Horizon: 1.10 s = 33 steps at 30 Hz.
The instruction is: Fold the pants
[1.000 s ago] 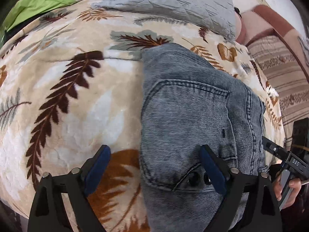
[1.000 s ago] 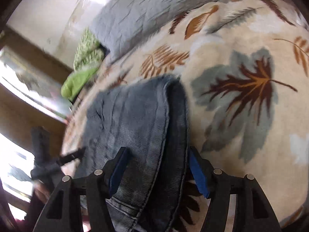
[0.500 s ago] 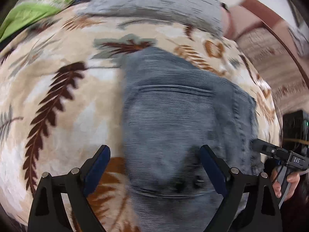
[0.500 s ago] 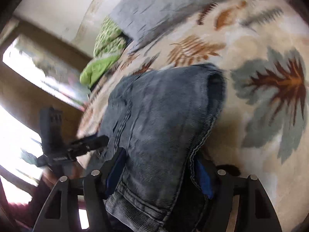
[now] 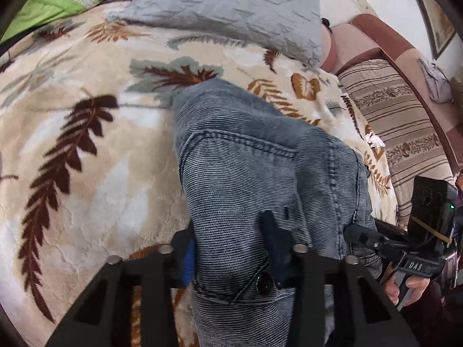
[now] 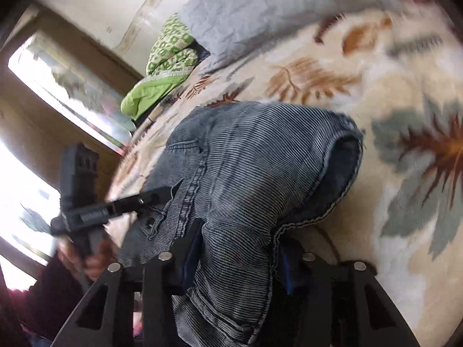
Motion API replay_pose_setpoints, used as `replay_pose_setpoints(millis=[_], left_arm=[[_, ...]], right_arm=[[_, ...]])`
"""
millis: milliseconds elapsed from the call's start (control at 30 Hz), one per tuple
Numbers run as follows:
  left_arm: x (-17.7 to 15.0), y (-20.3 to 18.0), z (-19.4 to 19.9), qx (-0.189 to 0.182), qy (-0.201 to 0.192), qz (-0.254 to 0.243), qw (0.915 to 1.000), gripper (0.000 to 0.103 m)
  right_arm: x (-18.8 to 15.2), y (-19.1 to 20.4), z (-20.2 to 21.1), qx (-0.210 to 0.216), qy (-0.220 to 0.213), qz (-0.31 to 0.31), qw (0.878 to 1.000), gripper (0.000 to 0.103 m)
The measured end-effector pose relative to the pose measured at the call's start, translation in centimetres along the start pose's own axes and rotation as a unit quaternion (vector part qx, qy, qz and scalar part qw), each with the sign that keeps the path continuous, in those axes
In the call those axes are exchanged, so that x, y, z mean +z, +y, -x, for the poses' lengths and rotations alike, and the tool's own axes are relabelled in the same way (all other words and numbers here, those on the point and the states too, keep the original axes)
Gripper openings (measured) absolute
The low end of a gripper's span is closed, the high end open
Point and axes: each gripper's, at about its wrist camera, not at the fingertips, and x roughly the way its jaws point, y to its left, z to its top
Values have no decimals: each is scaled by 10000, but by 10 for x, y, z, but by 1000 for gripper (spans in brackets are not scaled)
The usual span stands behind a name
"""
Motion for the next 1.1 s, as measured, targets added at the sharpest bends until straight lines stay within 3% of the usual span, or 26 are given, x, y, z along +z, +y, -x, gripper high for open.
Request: replay_pose_setpoints(millis=[200,367,500,600,667,733,767,800,933,1033,1100], left_arm=[[26,-21,22,82,-285,-302,9991,36],[64,-31,42,203,-703,-455,9963,36],[94,-29,38,452,-805,-428,9948,36],[106,-18,14,768,-614,-328,9946,37],[106,-3,-22,1241,-136,-170,9920,39],[100,9,-52,1710,176,-110,9851,51],[95,12,-57,1843,123,-118,9827,58],[93,12,-54,1886,5,-124,9820,61],[93,1,-35,2029,-71,-435,9782,68],[91,-19,-7,2305,-523,-788,9685,69],[83,-32,15,2391,-872,-943,9625,84]], right_arm=[[26,19,8,-21,-263,390,9989,43],[67,23,8,-75,-479,618,9969,41],[100,21,4,-96,-652,680,9955,41],[122,5,-19,-182,-531,491,9972,41],[129,-11,-42,-359,-205,353,9985,44],[122,-31,-78,-946,337,238,9947,56],[115,-37,-91,-1110,477,220,9924,65],[110,-39,-88,-1029,242,213,9942,70],[102,-40,-70,-998,154,-36,9949,72],[98,-30,-47,-1187,-23,42,9929,72],[92,-20,-29,-1258,-177,182,9917,72]])
